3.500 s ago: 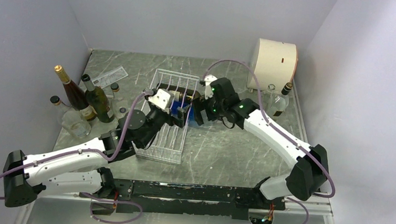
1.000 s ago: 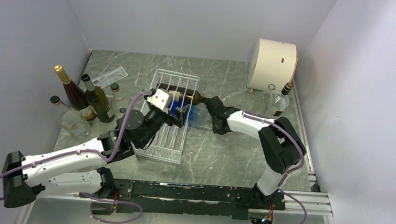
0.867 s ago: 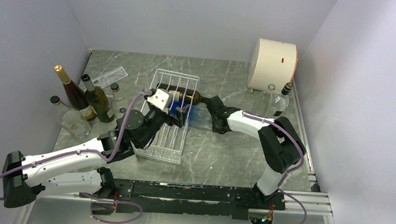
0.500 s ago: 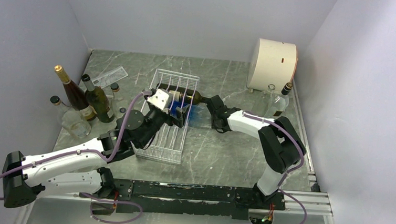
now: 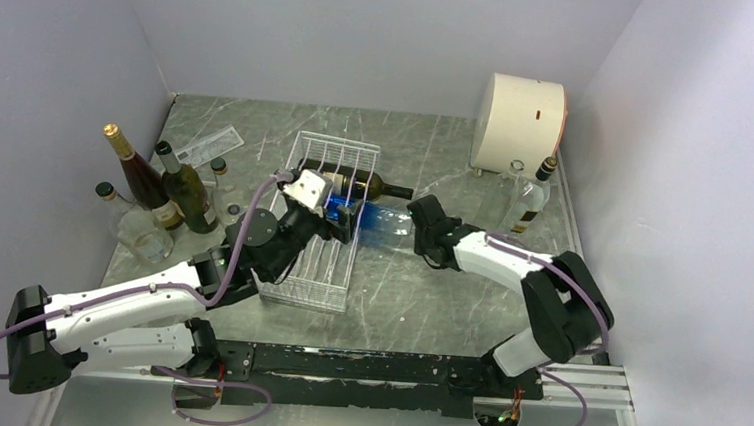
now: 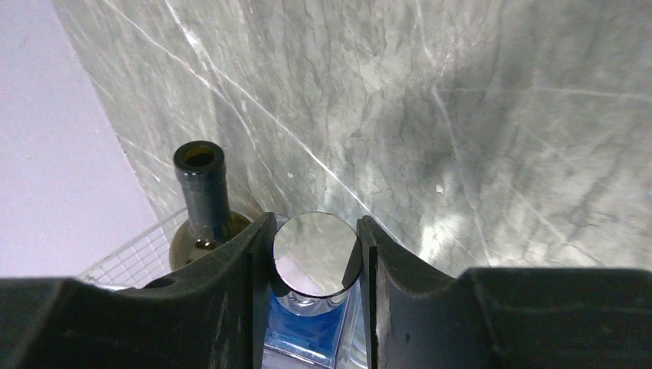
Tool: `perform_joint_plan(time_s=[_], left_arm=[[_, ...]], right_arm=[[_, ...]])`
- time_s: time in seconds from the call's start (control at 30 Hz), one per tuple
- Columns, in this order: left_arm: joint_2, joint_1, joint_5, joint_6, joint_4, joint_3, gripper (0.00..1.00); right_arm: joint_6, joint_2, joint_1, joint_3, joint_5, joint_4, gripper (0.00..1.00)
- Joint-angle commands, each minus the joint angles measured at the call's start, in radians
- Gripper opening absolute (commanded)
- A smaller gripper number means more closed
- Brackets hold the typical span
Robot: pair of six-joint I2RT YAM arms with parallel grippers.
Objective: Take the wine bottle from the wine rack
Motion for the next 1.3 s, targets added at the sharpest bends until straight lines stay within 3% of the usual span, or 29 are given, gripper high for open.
perform_joint_plan(time_s=[0.0,0.17,0.53,0.87,1.03,1.07,1.2,1.27], left_arm=[[0.013,-0.001,0.005,0.003,0.025,0.002,0.95],[0.048,-0.001,-0.002,0.008,-0.011,0.037,0.93],[0.039,0.000,-0.025,0.050,0.042,0.006,0.95],[0.075,0.000,-0.028,0.056,0.037,0.011,0.94],[0.075,0.000,-0.036,0.070,0.046,0.007,0.94],[0.076,0.000,-0.039,0.075,0.053,0.004,0.94],[0.084,0.000,-0.042,0.069,0.036,0.016,0.93],[0.079,0.000,-0.026,0.060,0.028,0.019,0.93]], right_arm=[[-0.059,-0.112,-0.030,-0.052,0.079,-0.054,0.11],[-0.219,-0.252,-0.053,-0.068,0.191,-0.130,0.00],[-0.422,-0.667,-0.073,-0.222,0.350,-0.233,0.00],[-0.713,-0.952,-0.074,-0.147,0.426,-0.438,0.00],[-1.033,-1.052,-0.074,-0.069,0.416,-0.402,0.00],[-1.161,-1.072,-0.073,-0.049,0.402,-0.373,0.00],[-1.566,-1.138,-0.074,0.015,0.222,-0.174,0.00],[-1.677,-1.126,-0.074,0.062,0.124,-0.119,0.00]])
